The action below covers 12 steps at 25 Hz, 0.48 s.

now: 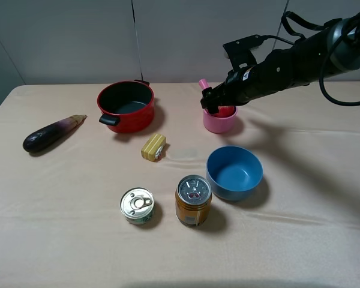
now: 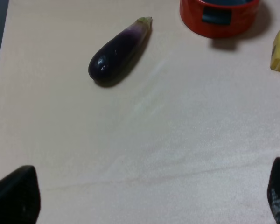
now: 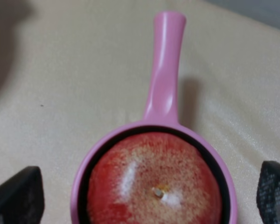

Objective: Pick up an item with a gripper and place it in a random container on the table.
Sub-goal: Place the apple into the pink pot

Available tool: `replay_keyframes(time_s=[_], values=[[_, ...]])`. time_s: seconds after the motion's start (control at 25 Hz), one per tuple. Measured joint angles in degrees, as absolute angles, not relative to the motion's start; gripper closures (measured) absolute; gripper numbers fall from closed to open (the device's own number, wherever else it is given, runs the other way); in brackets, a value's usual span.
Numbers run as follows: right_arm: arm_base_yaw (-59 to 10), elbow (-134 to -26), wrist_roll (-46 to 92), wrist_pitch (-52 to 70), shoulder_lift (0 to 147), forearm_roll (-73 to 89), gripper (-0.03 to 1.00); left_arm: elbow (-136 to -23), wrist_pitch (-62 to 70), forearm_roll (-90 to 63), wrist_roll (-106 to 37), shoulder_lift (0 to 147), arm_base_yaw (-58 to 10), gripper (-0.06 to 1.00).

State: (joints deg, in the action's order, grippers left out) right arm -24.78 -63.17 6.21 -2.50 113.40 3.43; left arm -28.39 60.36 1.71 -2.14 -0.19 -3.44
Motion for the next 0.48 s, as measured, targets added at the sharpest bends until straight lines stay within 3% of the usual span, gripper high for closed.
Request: replay_keyframes(time_s=[0.48], values=[[-24.8, -63.2, 6.2, -2.5, 113.4, 3.4, 0.27, -28.4, 60.4, 1.7, -2.1, -0.2, -3.4, -0.04]])
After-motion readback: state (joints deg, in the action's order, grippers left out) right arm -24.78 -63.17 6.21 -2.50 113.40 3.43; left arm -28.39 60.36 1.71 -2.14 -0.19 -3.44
